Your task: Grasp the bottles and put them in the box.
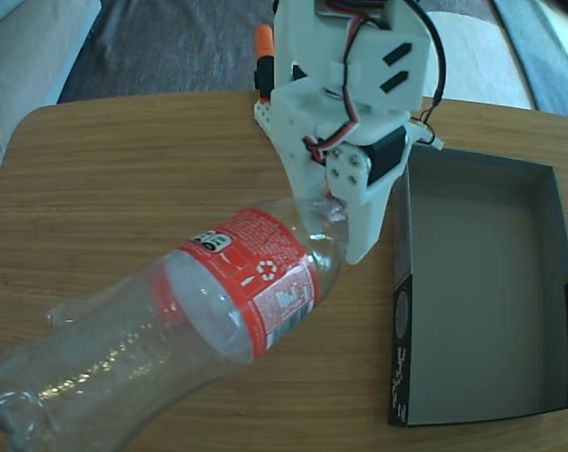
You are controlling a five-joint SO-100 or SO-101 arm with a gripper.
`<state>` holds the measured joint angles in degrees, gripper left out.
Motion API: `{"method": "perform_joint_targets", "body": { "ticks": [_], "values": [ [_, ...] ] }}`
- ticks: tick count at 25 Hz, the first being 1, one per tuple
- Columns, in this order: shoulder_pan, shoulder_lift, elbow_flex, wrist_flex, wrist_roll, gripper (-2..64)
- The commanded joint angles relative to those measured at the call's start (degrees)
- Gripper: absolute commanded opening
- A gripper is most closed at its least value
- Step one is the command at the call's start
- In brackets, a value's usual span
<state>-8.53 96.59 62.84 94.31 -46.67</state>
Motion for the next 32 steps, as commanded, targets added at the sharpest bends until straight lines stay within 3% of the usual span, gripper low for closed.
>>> {"method": "perform_joint_targets", "body": {
  "ticks": [1,8,21,29,32],
  "values": [
    [-3.2,5.4,1.6,3.9,0.2,-0.3],
    [-6.0,6.8,4.0,3.9,0.2,-0.3],
    [-25.5,5.9,4.2,3.8,0.3,-0.3],
    [-38.8,6.7,10.7,3.3,0.3,-0.1],
    [-42.0,5.9,11.0,0.4,0.4,-0.1]
  ]
}}
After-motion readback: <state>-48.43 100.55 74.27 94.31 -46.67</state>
